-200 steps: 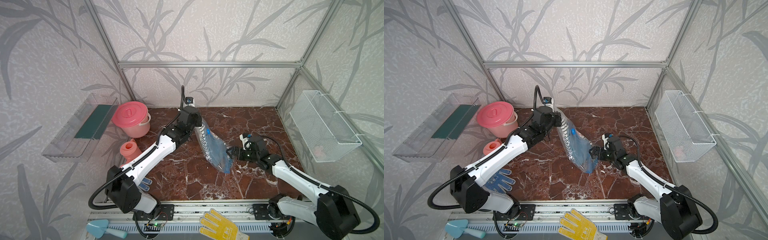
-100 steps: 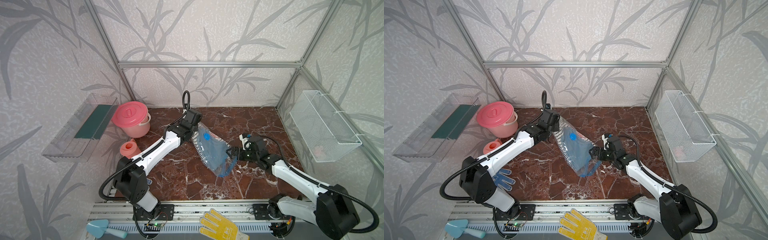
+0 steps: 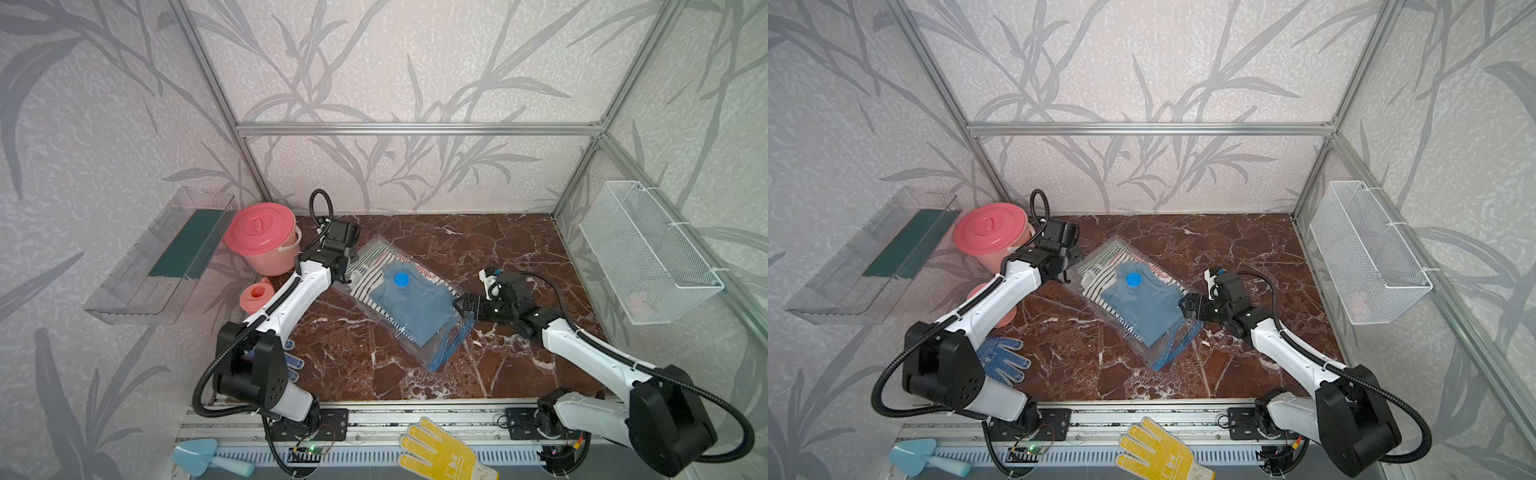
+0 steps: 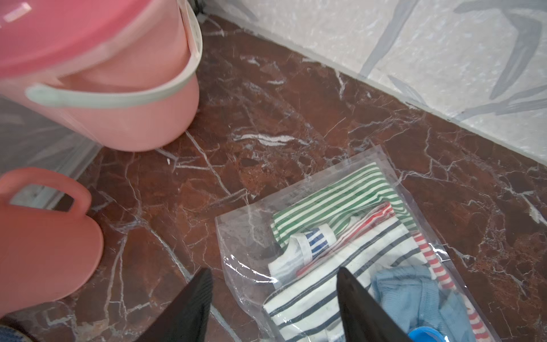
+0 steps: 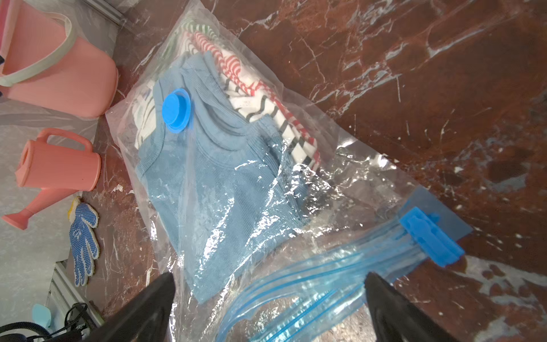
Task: Take the tank top out of the vacuum bag
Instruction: Adjust the vacuum bag at the center of the board.
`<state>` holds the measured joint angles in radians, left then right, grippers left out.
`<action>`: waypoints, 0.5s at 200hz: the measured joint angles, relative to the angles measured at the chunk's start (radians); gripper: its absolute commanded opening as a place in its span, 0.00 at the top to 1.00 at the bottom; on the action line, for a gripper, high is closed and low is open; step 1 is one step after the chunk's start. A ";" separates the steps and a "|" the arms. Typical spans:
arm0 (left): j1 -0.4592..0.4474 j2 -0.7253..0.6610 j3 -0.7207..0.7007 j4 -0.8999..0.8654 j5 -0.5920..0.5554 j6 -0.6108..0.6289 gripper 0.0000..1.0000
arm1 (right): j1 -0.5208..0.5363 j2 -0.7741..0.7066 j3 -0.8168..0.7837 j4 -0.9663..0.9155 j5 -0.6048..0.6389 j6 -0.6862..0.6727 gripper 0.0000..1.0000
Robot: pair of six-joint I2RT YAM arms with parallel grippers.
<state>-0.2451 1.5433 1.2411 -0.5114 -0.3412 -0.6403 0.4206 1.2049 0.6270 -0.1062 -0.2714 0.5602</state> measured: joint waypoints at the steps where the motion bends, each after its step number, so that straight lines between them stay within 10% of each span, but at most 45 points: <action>1: 0.002 0.002 0.000 0.000 0.002 0.000 0.29 | 0.000 0.000 0.000 0.000 0.000 0.000 0.00; 100: 0.188 0.178 -0.139 0.100 0.176 -0.151 0.24 | -0.023 0.004 -0.001 -0.013 -0.004 -0.008 0.00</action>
<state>-0.0574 1.7210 1.1023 -0.4110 -0.1654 -0.7914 0.3981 1.2091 0.6258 -0.1192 -0.2752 0.5518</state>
